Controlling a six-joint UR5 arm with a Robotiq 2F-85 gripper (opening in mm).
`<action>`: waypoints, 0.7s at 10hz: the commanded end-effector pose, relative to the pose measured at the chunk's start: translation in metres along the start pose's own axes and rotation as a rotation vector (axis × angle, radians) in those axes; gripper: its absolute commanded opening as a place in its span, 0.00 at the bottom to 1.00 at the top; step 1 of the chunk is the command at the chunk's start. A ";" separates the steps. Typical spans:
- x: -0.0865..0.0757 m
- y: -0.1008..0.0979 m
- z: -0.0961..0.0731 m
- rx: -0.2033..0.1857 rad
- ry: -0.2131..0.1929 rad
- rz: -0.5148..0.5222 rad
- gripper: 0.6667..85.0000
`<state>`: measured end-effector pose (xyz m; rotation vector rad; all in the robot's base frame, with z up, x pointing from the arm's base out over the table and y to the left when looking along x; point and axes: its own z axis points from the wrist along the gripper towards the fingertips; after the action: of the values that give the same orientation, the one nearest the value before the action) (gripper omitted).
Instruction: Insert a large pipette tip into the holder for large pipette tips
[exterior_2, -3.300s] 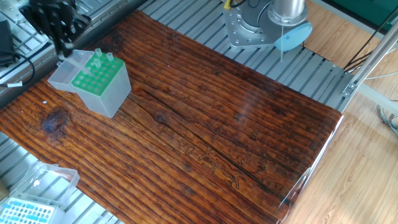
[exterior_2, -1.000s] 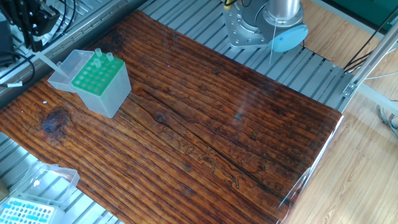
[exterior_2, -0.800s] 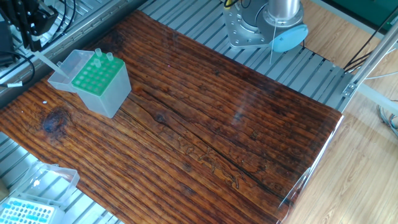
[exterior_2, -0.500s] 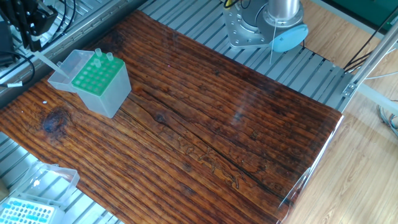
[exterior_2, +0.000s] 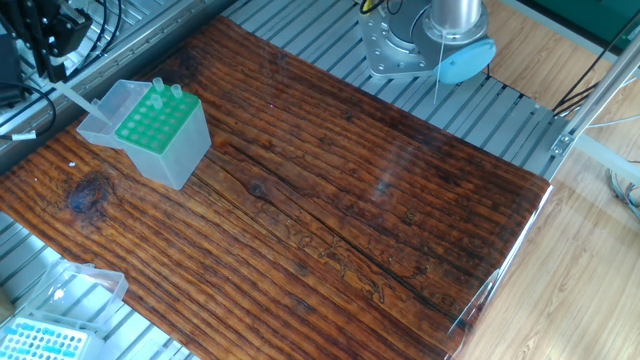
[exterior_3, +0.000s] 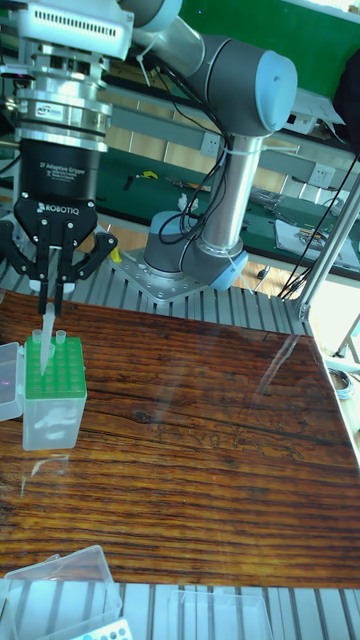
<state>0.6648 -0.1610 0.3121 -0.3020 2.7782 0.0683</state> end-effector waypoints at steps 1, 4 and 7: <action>-0.010 0.006 -0.002 -0.025 -0.040 0.033 0.00; 0.021 0.030 -0.017 -0.039 -0.017 0.079 0.00; 0.046 0.031 -0.023 -0.022 0.025 0.085 0.00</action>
<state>0.6274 -0.1445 0.3173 -0.2121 2.7957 0.1108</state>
